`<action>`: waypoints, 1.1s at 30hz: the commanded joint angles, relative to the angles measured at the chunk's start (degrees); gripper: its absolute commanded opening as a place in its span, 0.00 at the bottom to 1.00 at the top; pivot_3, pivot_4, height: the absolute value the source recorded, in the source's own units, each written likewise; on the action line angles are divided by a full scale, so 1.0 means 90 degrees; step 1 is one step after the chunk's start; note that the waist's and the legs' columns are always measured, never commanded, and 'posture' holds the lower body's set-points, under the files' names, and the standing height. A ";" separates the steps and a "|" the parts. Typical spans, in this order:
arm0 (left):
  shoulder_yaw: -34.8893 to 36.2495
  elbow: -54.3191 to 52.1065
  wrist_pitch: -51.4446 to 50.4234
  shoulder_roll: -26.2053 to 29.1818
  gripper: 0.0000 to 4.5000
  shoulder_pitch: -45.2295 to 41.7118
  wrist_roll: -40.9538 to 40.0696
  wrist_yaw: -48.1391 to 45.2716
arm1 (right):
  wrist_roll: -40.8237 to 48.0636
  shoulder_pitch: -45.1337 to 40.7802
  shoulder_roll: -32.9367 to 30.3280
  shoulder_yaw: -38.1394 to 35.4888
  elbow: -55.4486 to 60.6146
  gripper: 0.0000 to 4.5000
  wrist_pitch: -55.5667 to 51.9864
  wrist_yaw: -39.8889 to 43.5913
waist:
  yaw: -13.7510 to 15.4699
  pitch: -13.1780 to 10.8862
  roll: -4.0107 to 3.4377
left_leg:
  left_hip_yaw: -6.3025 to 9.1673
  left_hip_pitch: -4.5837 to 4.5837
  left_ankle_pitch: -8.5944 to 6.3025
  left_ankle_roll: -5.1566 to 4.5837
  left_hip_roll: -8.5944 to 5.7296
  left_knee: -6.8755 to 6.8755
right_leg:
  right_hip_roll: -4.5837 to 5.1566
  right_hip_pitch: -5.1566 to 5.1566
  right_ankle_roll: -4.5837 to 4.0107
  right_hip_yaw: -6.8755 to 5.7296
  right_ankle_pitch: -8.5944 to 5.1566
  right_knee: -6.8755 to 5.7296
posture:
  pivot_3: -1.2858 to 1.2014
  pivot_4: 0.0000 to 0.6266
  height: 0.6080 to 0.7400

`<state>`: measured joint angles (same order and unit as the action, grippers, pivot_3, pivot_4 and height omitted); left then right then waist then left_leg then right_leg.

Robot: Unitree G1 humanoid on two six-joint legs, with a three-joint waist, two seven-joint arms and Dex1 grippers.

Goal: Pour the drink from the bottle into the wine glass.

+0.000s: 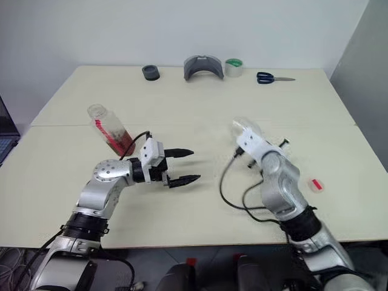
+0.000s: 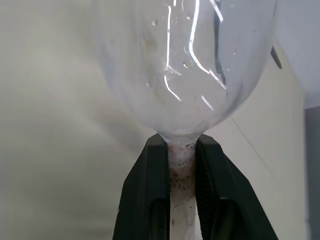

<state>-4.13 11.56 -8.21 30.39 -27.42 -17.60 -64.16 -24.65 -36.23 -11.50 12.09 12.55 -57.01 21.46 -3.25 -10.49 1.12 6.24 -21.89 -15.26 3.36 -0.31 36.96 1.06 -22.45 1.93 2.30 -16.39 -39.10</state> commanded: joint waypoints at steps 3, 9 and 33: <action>0.0448 -0.0723 -0.0770 0.0397 1.00 0.0293 -0.0491 -0.0033 | 0.1654 -0.0349 0.1116 -0.1679 -0.1281 0.07 0.2066 -0.0848 | 0.0009 0.0000 0.0000 | -0.0004 0.0002 0.0000 0.0000 -0.0005 0.0002 | 0.0010 0.0006 0.0000 0.0002 0.0001 0.0003 | 0.52 0.24 1.00; 0.0744 -0.1071 -0.1358 0.0722 1.00 0.0273 -0.0737 0.0065 | 0.2234 -0.0438 0.1552 -0.1693 -0.2764 0.07 0.3816 -0.1101 | 0.0011 -0.0004 -0.0007 | -0.0008 0.0002 0.0000 -0.0001 -0.0008 -0.0003 | 0.0007 0.0001 -0.0001 0.0002 0.0001 0.0003 | 0.52 0.24 1.00; 0.0851 -0.1181 -0.1144 0.0613 1.00 0.0437 -0.0463 0.0497 | 0.2246 0.1450 0.1439 -0.0625 -0.1875 0.06 0.4894 -0.1076 | -0.0045 0.0003 -0.0004 | -0.0017 0.0037 -0.0001 -0.0001 0.0008 -0.0008 | -0.0009 0.0021 -0.0002 0.0015 -0.0001 -0.0001 | 0.52 0.24 1.00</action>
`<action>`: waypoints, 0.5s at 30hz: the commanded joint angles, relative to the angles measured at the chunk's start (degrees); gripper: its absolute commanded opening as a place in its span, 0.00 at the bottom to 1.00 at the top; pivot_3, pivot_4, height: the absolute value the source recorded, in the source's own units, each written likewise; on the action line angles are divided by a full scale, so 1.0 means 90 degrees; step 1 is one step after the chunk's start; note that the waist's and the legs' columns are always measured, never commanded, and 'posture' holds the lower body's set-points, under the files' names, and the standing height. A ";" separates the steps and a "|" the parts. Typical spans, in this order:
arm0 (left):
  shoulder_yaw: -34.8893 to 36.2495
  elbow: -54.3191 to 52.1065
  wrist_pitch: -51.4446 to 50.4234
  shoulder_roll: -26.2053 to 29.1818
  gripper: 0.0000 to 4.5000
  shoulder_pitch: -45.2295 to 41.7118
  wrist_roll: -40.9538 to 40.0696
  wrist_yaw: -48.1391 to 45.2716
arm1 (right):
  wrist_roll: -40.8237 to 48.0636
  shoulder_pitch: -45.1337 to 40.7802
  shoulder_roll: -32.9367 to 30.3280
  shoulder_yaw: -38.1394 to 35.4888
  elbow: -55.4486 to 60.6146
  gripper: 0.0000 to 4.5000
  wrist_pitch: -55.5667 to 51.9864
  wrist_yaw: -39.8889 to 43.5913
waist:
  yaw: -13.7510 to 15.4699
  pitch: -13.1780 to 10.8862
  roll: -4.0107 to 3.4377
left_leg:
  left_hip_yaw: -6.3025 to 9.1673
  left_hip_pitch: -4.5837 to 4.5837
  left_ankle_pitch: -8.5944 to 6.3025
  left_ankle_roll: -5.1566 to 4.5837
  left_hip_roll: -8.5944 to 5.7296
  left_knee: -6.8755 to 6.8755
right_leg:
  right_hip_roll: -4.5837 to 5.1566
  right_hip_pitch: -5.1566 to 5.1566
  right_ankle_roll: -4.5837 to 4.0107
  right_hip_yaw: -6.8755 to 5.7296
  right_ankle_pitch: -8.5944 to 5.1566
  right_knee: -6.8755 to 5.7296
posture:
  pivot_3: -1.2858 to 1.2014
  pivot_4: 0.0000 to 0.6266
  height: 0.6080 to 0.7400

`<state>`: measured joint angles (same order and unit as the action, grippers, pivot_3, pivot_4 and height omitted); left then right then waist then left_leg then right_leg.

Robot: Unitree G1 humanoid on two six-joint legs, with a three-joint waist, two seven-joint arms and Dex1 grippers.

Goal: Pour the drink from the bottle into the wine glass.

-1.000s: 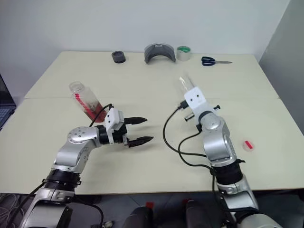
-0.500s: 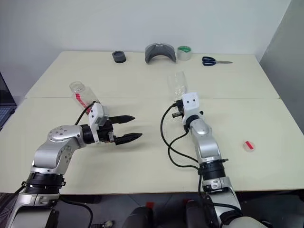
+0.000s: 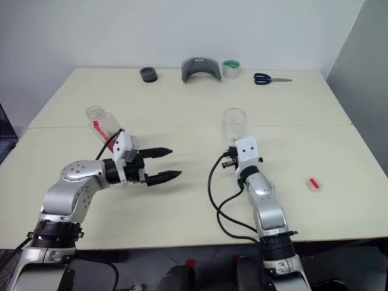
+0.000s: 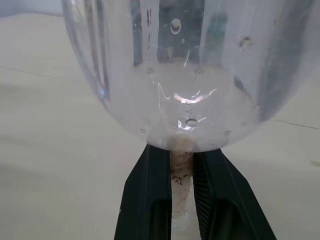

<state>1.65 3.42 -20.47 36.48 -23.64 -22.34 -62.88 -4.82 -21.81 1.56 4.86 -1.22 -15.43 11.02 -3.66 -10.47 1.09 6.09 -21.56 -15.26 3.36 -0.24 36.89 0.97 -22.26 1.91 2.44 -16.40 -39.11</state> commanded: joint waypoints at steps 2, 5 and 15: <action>0.0267 -0.0192 0.0410 -0.0103 1.00 0.0030 0.0224 0.0658 | 0.0195 -0.0317 0.0011 0.0159 -0.0476 0.06 0.0533 0.0219 | -0.0001 -0.0001 0.0000 | -0.0002 0.0001 0.0000 0.0000 0.0001 0.0001 | 0.0001 0.0000 0.0000 0.0001 0.0000 0.0000 | 0.52 0.24 1.00; 0.0407 -0.0226 0.0474 -0.0119 1.00 0.0077 0.0281 0.1026 | 0.0456 -0.0581 0.0042 0.0138 -0.0676 0.06 0.0897 0.0480 | -0.0011 -0.0002 -0.0001 | 0.0000 -0.0002 0.0000 0.0000 0.0002 -0.0001 | 0.0000 -0.0003 0.0000 -0.0001 0.0000 0.0000 | 0.52 0.24 1.00; 0.0790 -0.0975 0.0147 0.0096 1.00 0.0747 0.0087 0.1347 | 0.0656 -0.1720 0.0181 0.0249 -0.2566 0.06 0.2009 0.1144 | -0.0002 -0.0005 -0.0004 | 0.0004 -0.0020 0.0000 0.0000 -0.0006 0.0000 | 0.0010 -0.0013 -0.0001 -0.0004 0.0001 0.0005 | 0.52 0.24 1.00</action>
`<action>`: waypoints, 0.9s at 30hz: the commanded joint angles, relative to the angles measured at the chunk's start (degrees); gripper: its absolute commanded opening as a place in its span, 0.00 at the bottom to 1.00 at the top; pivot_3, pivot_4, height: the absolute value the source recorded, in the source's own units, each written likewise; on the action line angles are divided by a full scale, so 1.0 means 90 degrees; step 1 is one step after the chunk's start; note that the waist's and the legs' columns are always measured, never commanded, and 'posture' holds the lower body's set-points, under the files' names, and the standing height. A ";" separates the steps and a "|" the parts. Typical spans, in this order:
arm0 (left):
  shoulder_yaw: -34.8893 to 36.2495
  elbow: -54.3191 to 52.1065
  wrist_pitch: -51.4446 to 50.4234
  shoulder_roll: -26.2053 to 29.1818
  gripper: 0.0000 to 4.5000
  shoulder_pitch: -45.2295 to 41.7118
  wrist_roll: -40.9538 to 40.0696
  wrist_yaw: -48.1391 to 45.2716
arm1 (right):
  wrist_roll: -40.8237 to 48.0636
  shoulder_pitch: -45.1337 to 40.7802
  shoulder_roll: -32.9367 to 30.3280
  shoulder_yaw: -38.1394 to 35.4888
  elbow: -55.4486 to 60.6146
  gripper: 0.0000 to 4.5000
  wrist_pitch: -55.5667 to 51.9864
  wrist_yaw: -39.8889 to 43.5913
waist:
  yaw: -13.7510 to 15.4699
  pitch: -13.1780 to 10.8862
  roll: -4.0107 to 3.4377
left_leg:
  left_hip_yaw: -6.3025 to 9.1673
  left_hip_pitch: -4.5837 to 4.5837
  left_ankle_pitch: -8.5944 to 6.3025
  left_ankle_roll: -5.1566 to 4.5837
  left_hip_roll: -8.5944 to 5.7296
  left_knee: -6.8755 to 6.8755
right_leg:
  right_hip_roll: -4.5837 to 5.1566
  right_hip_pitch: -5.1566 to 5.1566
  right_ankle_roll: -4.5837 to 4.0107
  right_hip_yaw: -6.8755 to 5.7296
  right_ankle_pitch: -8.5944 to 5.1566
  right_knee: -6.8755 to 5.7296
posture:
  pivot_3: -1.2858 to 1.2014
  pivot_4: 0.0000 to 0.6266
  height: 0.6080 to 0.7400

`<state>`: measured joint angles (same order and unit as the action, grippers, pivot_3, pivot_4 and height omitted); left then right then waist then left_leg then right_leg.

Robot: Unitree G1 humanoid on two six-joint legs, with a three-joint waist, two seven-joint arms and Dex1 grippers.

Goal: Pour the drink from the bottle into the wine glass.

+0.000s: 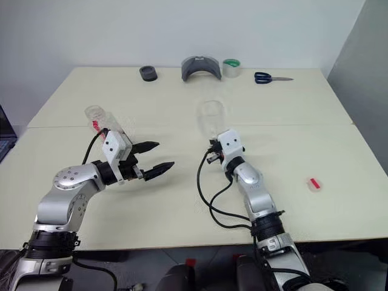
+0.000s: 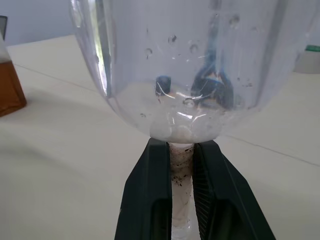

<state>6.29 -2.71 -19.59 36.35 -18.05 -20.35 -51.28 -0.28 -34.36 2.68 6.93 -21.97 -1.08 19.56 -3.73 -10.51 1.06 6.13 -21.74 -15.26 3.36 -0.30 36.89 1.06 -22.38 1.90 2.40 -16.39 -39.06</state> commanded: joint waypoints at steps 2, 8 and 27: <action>0.0330 -0.0364 0.0047 0.0113 1.00 0.0215 -0.0139 0.0105 | 0.0163 -0.0448 0.0066 0.0006 -0.0588 0.06 0.0550 0.0275 | 0.0018 0.0000 -0.0001 | 0.0000 0.0000 0.0000 0.0000 0.0000 0.0000 | 0.0001 0.0000 0.0000 -0.0001 0.0000 0.0000 | 0.52 0.24 1.00; 0.0384 -0.0553 0.0020 0.0085 1.00 0.0348 -0.0166 0.0203 | 0.0283 -0.0613 0.0061 -0.0063 -0.1063 0.06 0.0745 0.0457 | 0.0046 -0.0001 -0.0001 | 0.0001 0.0000 0.0000 0.0000 -0.0001 0.0002 | 0.0002 0.0000 0.0000 -0.0002 0.0000 -0.0001 | 0.52 0.24 1.00; 0.0379 -0.0952 -0.0166 -0.0090 1.00 0.0216 -0.0589 0.0617 | 0.0355 -0.0603 -0.0031 -0.0076 -0.1101 0.80 0.0729 0.0638 | 0.0047 -0.0001 -0.0002 | 0.0002 0.0000 0.0000 0.0000 0.0000 0.0002 | 0.0000 0.0001 -0.0001 -0.0003 0.0001 -0.0003 | 0.52 0.24 1.00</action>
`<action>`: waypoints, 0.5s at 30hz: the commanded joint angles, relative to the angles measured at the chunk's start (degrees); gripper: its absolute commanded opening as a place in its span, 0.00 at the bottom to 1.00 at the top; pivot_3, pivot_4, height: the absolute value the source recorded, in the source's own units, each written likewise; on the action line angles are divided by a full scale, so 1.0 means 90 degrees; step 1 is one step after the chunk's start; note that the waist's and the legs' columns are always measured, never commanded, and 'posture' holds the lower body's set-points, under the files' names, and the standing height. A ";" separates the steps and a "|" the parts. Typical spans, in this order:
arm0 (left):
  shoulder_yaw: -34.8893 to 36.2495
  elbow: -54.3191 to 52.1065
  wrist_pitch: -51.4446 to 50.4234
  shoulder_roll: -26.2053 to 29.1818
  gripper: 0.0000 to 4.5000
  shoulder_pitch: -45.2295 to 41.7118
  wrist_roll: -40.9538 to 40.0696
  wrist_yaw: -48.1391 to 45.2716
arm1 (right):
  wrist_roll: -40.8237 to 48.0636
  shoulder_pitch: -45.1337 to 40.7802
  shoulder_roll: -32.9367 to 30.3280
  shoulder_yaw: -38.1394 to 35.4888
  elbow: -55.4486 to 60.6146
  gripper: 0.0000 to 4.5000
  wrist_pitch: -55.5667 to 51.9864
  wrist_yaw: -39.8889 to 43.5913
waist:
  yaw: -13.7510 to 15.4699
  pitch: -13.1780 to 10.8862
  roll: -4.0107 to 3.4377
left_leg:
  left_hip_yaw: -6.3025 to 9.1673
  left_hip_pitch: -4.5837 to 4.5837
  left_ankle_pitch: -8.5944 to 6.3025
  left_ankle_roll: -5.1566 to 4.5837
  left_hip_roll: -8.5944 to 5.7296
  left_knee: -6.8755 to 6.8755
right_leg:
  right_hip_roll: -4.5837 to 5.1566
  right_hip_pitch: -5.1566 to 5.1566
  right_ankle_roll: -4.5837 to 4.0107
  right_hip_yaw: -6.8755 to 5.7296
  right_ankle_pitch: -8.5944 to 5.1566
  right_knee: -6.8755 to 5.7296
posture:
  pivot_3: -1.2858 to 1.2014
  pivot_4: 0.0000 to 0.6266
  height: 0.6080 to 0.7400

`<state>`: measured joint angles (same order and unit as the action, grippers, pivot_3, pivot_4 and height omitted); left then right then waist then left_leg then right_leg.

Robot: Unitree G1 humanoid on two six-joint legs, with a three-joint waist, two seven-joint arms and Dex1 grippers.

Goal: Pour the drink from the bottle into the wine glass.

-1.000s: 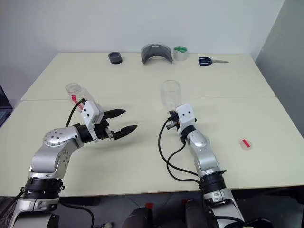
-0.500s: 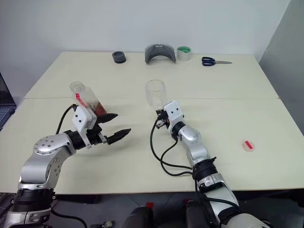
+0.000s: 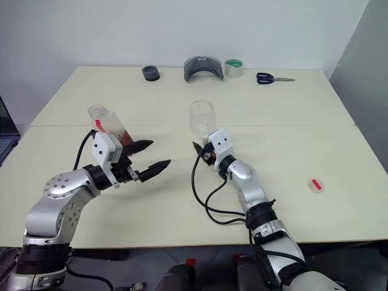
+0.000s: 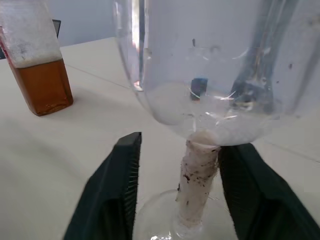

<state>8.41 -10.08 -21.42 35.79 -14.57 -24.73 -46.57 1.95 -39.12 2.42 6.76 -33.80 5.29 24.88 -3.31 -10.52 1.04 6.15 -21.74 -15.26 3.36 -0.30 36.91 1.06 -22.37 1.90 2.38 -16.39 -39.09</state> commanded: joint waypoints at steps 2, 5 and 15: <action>0.0115 -0.0115 0.0035 -0.0056 1.00 -0.0226 -0.0095 0.0124 | 0.0117 -0.0042 -0.0016 -0.0040 0.0277 0.97 -0.0008 0.0072 | 0.0001 0.0000 0.0000 | 0.0000 0.0000 0.0000 0.0000 0.0000 0.0000 | 0.0000 0.0000 0.0000 0.0000 0.0000 0.0001 | 0.52 0.24 1.00; 0.0094 -0.0129 0.0020 -0.0086 1.00 -0.0269 -0.0092 0.0164 | 0.0124 -0.0008 -0.0034 -0.0014 0.0341 1.00 -0.0037 0.0096 | 0.0001 0.0000 0.0000 | -0.0001 0.0000 0.0000 0.0000 0.0000 -0.0001 | 0.0000 0.0000 0.0000 0.0000 0.0000 0.0001 | 0.52 0.24 1.00; 0.0102 -0.0406 -0.0123 -0.0271 1.00 -0.0328 -0.0137 0.0420 | 0.0177 0.0636 -0.0521 0.0106 0.1525 1.00 -0.0747 0.0473 | 0.0007 0.0000 0.0000 | 0.0000 -0.0003 0.0000 0.0000 -0.0001 -0.0001 | 0.0002 0.0000 0.0000 0.0000 0.0000 0.0003 | 0.52 0.24 1.00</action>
<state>8.35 -10.96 -22.40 33.46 -16.98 -24.79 -43.46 2.45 -34.25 -1.63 7.31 -25.48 0.14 27.64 -3.25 -10.52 1.04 6.15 -21.78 -15.26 3.36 -0.31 36.91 1.09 -22.37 1.90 2.38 -16.39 -39.06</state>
